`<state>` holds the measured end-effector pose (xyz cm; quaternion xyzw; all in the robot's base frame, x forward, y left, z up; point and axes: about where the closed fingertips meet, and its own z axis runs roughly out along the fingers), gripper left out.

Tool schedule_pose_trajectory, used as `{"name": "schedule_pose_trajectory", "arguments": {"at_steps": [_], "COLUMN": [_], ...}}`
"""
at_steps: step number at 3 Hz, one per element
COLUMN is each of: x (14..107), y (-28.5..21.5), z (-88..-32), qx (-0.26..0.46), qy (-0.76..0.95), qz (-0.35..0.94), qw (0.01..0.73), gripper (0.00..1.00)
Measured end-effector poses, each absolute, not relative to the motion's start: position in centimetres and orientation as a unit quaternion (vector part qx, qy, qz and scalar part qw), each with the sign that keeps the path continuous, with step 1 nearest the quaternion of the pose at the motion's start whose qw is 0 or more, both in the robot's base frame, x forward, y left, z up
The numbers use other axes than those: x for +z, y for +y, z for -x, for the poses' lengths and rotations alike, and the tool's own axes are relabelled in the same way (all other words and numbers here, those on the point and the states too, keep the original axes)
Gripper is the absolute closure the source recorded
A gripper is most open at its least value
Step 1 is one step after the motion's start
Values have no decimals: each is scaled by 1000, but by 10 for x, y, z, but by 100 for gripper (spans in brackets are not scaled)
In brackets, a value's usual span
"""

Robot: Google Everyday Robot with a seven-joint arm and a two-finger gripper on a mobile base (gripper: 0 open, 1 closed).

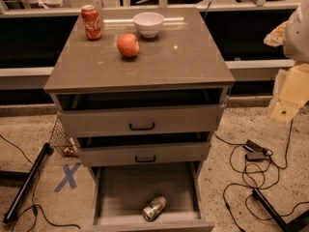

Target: Pick 7up can from bottom drawer and place on counter

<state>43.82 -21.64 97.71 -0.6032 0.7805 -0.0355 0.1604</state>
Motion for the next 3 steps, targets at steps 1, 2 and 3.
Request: {"name": "schedule_pose_trajectory", "arguments": {"at_steps": [1, 2, 3], "x": [977, 941, 877], "y": [-216, -199, -149], "z": [-438, -452, -447], "qx": [-36, -19, 2], "qy": [780, 774, 735], "qz": [603, 617, 663], "qw": [160, 140, 141], "gripper": [0, 0, 0]}}
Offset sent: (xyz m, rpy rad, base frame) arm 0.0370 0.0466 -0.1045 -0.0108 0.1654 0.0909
